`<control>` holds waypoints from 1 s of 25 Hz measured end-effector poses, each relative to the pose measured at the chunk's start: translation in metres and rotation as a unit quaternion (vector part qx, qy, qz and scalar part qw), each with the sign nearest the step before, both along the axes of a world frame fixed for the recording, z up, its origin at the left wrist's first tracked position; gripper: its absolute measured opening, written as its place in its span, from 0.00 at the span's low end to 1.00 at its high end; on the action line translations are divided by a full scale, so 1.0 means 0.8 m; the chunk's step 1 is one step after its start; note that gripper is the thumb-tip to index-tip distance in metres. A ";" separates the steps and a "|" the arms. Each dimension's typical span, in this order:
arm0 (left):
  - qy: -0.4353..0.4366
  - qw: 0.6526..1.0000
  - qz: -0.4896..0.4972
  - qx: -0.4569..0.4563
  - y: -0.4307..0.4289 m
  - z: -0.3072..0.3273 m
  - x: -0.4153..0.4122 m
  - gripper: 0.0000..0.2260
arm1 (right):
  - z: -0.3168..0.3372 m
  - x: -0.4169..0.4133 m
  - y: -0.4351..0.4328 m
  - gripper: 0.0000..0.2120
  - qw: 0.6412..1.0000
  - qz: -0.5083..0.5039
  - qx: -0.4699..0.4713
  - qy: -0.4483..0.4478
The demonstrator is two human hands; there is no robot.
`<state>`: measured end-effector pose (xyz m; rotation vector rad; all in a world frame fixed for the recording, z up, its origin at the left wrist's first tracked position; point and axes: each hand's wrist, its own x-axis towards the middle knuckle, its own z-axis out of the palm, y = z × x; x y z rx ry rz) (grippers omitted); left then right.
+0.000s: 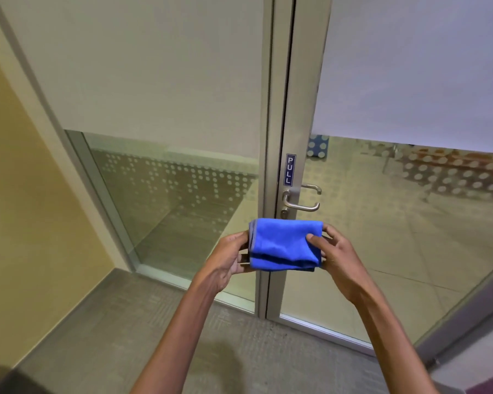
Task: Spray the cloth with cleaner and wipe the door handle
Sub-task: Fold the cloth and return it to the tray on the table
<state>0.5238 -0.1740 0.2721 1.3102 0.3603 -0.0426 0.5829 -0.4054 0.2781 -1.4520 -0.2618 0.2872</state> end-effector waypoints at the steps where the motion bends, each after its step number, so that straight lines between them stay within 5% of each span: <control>1: 0.005 1.000 0.014 -0.009 0.007 -0.001 -0.005 0.12 | 0.001 -0.003 0.009 0.09 1.000 -0.001 -0.014 0.001; 6: 0.021 0.996 0.078 -0.030 0.055 -0.010 -0.051 0.20 | 0.001 -0.019 0.074 0.10 0.999 0.035 -0.016 -0.009; 15: -0.007 0.958 0.287 0.025 0.163 -0.036 -0.234 0.08 | -0.042 -0.101 0.243 0.23 0.972 0.226 -0.029 0.054; 25: 0.060 0.914 0.397 0.063 0.207 -0.096 -0.501 0.12 | -0.116 -0.301 0.368 0.10 0.929 0.347 -0.119 0.051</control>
